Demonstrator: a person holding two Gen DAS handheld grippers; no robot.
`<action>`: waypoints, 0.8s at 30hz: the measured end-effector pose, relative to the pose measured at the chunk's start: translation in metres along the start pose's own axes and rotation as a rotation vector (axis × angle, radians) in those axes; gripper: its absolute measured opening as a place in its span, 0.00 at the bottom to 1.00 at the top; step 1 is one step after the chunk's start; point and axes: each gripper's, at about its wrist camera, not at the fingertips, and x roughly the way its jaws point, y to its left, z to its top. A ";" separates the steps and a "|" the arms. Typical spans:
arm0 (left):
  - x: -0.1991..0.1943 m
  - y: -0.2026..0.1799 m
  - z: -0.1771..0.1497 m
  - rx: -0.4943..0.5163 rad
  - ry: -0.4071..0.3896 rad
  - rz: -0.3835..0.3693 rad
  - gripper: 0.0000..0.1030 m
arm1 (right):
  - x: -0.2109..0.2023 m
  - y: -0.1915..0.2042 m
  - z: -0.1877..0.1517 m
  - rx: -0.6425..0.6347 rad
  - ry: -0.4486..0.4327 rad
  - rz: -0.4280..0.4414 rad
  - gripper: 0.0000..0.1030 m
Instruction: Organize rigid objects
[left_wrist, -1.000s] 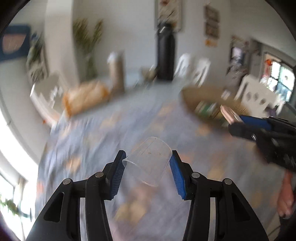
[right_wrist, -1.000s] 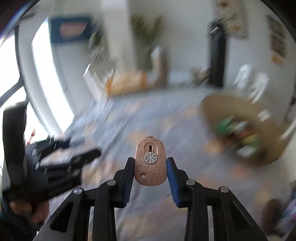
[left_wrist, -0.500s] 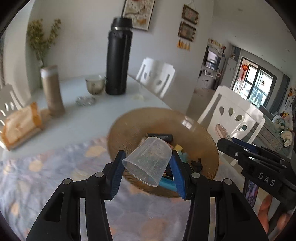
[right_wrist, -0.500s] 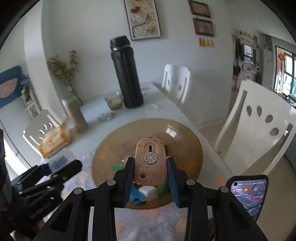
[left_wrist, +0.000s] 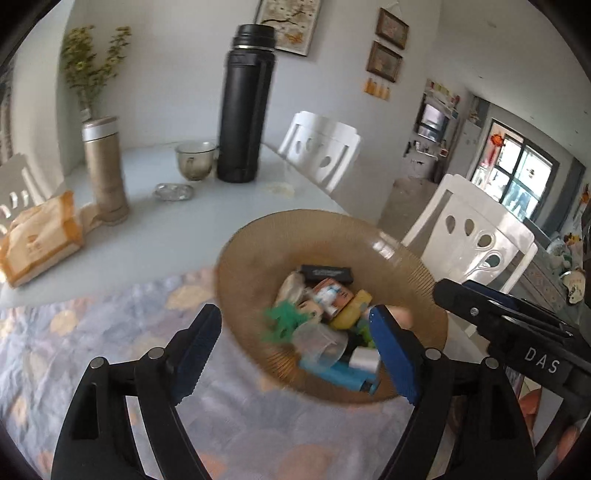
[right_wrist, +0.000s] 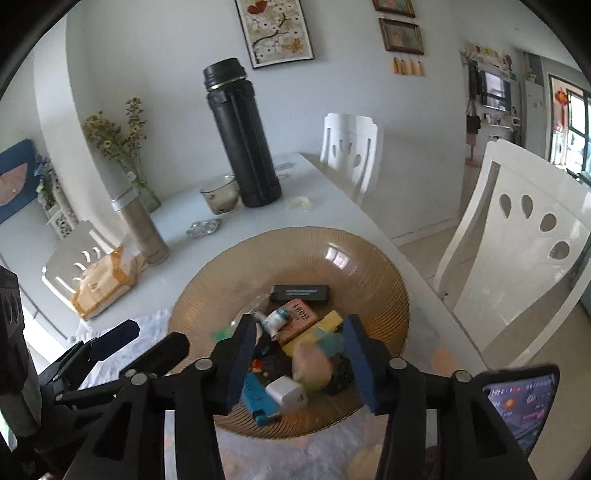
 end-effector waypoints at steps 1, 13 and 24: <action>-0.006 0.005 -0.003 -0.004 -0.007 0.012 0.79 | -0.002 0.003 -0.003 -0.009 0.004 0.002 0.47; -0.155 0.073 -0.053 -0.121 -0.167 0.244 0.80 | -0.040 0.107 -0.053 -0.174 0.044 0.180 0.50; -0.143 0.121 -0.147 -0.186 -0.053 0.447 0.82 | -0.013 0.176 -0.143 -0.316 0.089 0.184 0.54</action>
